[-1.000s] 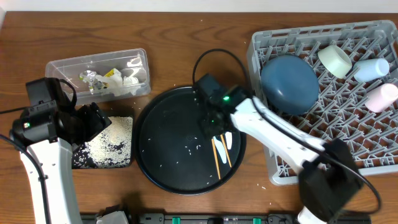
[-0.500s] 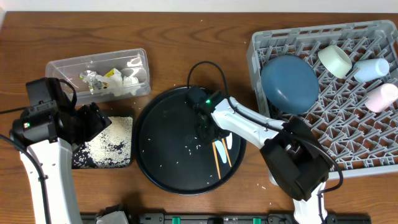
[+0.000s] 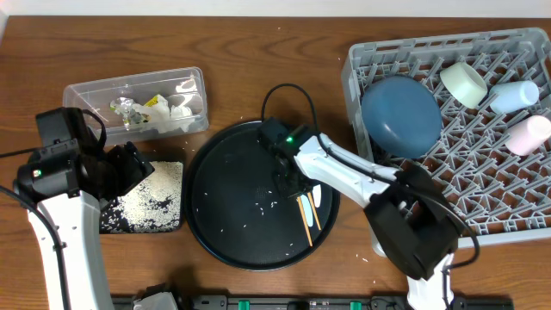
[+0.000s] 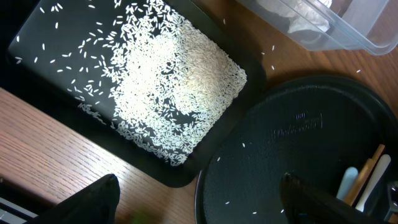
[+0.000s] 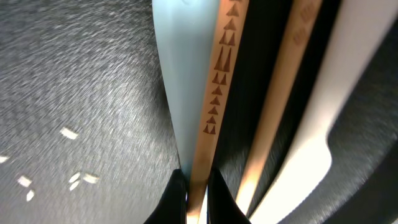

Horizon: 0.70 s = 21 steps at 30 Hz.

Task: Sort waste into correct bins and load items into the dishwasher rack
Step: 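Lift the chopsticks and carry them right into the rack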

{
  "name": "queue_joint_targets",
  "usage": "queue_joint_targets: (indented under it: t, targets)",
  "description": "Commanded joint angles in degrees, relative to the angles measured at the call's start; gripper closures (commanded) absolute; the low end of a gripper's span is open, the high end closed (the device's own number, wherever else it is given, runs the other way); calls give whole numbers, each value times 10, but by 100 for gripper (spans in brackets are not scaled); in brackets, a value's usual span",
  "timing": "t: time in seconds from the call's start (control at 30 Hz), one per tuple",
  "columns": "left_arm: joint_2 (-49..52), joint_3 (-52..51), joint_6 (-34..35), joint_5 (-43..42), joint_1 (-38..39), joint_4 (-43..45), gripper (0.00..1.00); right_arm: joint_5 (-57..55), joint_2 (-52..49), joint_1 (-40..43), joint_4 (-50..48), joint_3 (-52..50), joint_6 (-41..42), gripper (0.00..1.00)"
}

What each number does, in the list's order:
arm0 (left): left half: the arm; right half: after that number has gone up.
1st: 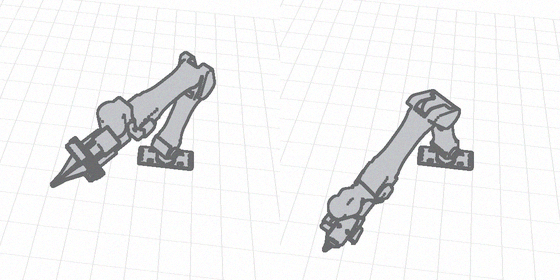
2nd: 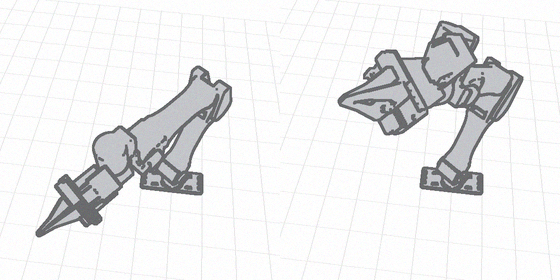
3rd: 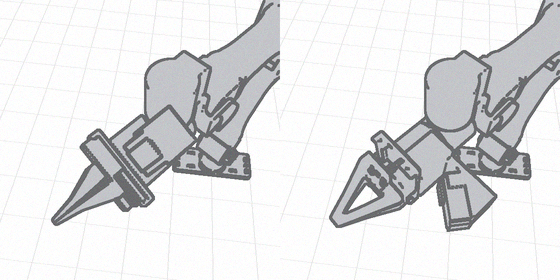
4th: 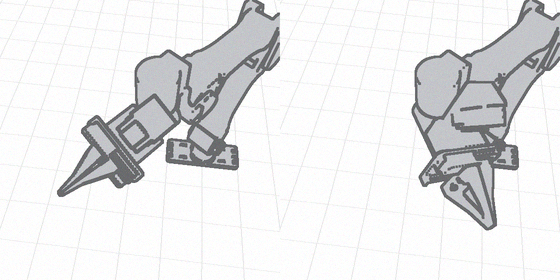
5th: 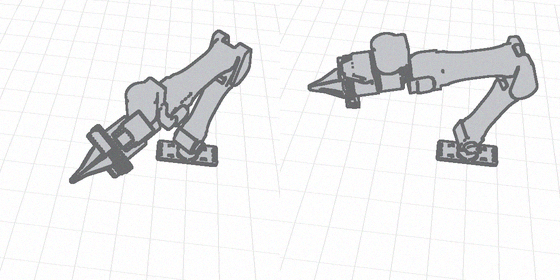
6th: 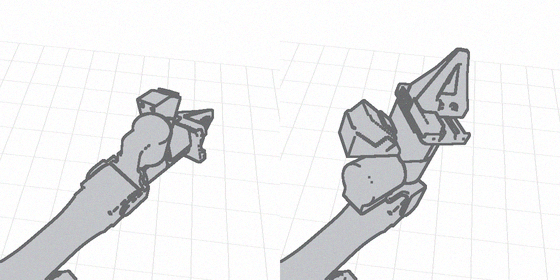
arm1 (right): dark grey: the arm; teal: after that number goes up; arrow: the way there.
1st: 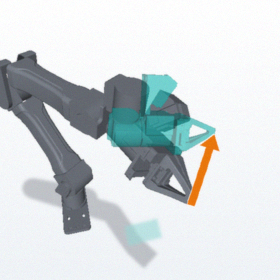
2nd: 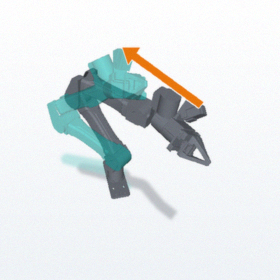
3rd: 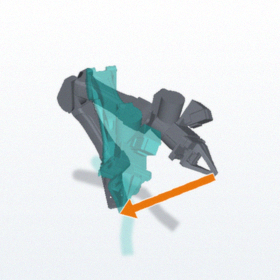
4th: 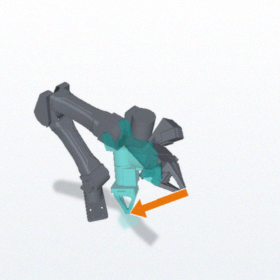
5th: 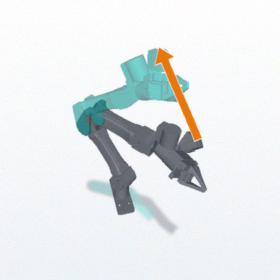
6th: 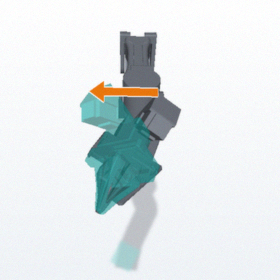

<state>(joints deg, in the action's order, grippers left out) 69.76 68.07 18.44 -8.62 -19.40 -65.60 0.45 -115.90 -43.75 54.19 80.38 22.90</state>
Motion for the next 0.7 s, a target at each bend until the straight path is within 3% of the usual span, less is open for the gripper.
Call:
queue_joint_targets:
  t: [0.0, 0.4, 0.67]
  targets:
    - [3, 5, 8, 1, -2, -1, 17, 2, 60, 2, 0, -2, -13, 99]
    - [3, 5, 8, 1, -2, -1, 16, 0, 179, 37, 34, -2, -56, 99]
    - [3, 5, 8, 1, -2, -1, 17, -20, 279, 157, 113, -2, -149, 99]
